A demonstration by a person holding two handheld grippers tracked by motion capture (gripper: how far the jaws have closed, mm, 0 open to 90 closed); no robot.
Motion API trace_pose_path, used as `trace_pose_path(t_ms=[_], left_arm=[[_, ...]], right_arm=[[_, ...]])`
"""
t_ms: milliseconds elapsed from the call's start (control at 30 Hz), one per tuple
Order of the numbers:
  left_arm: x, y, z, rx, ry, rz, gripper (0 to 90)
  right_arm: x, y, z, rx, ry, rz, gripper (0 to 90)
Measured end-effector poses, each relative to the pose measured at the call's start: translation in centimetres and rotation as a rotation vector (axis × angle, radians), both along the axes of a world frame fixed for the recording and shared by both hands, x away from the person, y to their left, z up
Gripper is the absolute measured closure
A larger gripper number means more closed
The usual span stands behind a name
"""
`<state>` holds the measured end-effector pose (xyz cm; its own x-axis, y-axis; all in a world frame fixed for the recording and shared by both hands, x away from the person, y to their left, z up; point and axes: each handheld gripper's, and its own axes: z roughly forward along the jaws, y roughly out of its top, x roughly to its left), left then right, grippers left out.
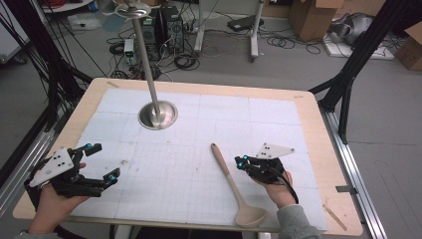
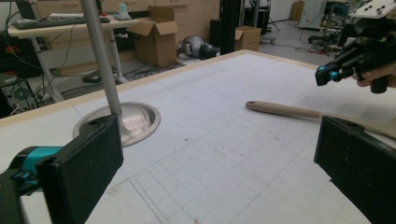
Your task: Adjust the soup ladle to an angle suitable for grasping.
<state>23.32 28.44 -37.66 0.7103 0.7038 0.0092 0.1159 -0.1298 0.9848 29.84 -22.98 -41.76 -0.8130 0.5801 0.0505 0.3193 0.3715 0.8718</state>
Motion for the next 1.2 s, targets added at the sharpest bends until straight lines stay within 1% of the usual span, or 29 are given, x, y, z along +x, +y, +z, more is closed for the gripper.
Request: trace_pose_path(t_ms=[33, 67, 100, 133, 167, 267, 333, 433, 567, 600, 633, 700, 800, 833, 933, 967, 1033, 1100, 1200], left_arm=[[0.0, 0.0, 0.0, 0.003, 0.000, 0.003, 1.7], [0.0, 0.0, 0.0, 0.003, 0.000, 0.003, 1.7], [0.0, 0.1, -0.1, 0.002, 0.003, 0.003, 1.7], [0.0, 0.1, -0.1, 0.002, 0.003, 0.003, 1.7], [0.0, 0.1, -0.1, -0.004, 0.005, 0.004, 1.7], [0.1, 0.2, -0.2, -0.003, 0.010, 0.004, 1.7], [0.1, 0.2, -0.3, -0.001, 0.013, 0.005, 1.7], [0.1, 0.2, -0.4, -0.001, 0.015, 0.008, 1.7], [0.0, 0.4, -0.3, 0.000, 0.017, 0.011, 1.7], [0.0, 0.4, -0.3, -0.009, 0.015, 0.013, 1.7], [-0.1, 0.5, -0.2, -0.015, 0.010, 0.013, 1.7], [-0.1, 0.5, -0.1, -0.019, 0.008, 0.015, 1.8], [0.0, 0.6, -0.2, -0.019, 0.012, 0.016, 1.7], [0.0, 0.6, -0.3, -0.019, 0.015, 0.018, 1.7], [0.0, 0.8, -0.4, -0.017, 0.021, 0.022, 1.7], [0.0, 0.8, -0.4, -0.016, 0.021, 0.023, 1.7], [0.0, 0.9, -0.4, -0.019, 0.022, 0.026, 1.7], [0.0, 0.9, -0.5, -0.020, 0.023, 0.028, 1.7], [0.0, 0.9, -0.5, -0.017, 0.028, 0.028, 1.7]], right_arm=[[0.3, 0.3, -0.4, -0.019, 0.006, 0.012, 89.3], [0.3, 0.3, -0.4, -0.019, 0.006, 0.012, 89.3], [0.5, 0.5, -0.7, -0.038, 0.022, 0.016, 89.3], [0.5, 0.5, -0.7, -0.038, 0.022, 0.016, 89.3], [0.6, 0.7, -1.1, -0.051, 0.038, 0.026, 89.5], [1.0, 0.8, -1.5, -0.061, 0.044, 0.026, 89.5], [1.3, 0.8, -1.8, -0.059, 0.067, 0.024, 89.5], [1.6, 0.9, -2.2, -0.065, 0.077, 0.034, 89.5], [1.8, 0.9, -2.3, -0.063, 0.085, 0.039, 89.5], [2.0, 0.9, -2.4, -0.061, 0.087, 0.043, 89.5], [2.1, 0.8, -2.5, -0.051, 0.104, 0.047, 89.5], [2.2, 0.8, -2.6, -0.048, 0.104, 0.048, 89.5], [2.5, 0.9, -2.9, -0.048, 0.114, 0.049, 89.5], [2.5, 1.1, -3.1, -0.054, 0.125, 0.052, 89.4], [2.7, 1.2, -3.3, -0.053, 0.130, 0.055, 89.4], [2.8, 1.3, -3.4, -0.058, 0.139, 0.058, 89.4], [2.9, 1.4, -3.4, -0.060, 0.138, 0.062, 89.4], [3.0, 1.3, -3.4, -0.048, 0.131, 0.060, 89.5], [3.0, 1.3, -3.4, -0.053, 0.135, 0.065, 89.5]])
